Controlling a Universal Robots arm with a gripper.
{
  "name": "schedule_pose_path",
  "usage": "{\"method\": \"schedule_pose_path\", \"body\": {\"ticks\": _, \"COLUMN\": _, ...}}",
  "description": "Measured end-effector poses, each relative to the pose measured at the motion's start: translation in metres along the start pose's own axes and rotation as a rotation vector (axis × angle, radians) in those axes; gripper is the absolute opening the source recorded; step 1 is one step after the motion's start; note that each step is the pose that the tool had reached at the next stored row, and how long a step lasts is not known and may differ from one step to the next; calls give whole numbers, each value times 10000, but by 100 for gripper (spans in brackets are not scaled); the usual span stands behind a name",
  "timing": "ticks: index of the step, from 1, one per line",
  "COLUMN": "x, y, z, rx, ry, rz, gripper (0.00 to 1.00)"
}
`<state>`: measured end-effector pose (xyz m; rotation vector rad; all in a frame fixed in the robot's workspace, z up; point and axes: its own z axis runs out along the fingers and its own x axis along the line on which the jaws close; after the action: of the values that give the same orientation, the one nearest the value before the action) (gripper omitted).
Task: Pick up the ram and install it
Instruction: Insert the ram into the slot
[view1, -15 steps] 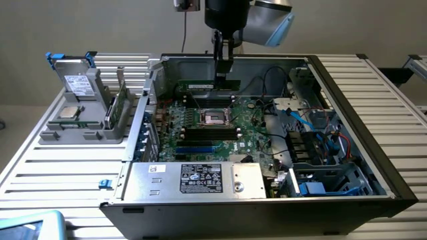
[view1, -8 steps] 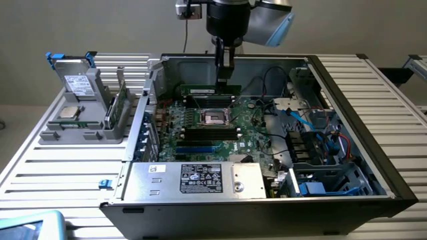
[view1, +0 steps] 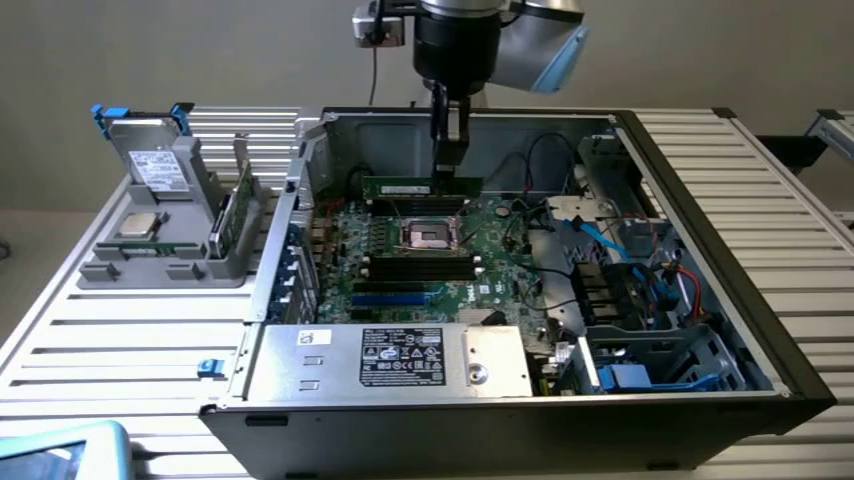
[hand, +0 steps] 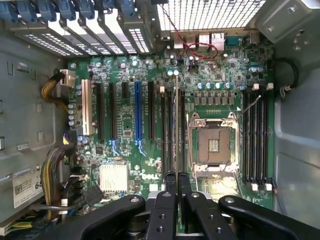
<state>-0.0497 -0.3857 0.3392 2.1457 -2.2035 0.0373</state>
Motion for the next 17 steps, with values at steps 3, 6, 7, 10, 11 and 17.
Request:
{"method": "schedule_pose_path", "body": {"ticks": 3, "x": 40, "y": -3, "z": 56, "rx": 1, "ry": -2, "rz": -3, "gripper": 13}}
{"method": "schedule_pose_path", "body": {"ticks": 6, "x": 61, "y": -7, "z": 113, "rx": 0, "ry": 0, "rz": -7, "gripper": 13}}
{"method": "schedule_pose_path", "body": {"ticks": 7, "x": 63, "y": -8, "z": 131, "rx": 0, "ry": 0, "rz": -8, "gripper": 13}}
{"method": "schedule_pose_path", "body": {"ticks": 10, "x": 67, "y": -15, "z": 186, "rx": 0, "ry": 0, "rz": -12, "gripper": 13}}
{"method": "schedule_pose_path", "body": {"ticks": 11, "x": 68, "y": -16, "z": 204, "rx": 0, "ry": 0, "rz": -13, "gripper": 13}}
{"method": "schedule_pose_path", "body": {"ticks": 17, "x": 72, "y": -25, "z": 313, "rx": 0, "ry": 1, "rz": -15, "gripper": 13}}
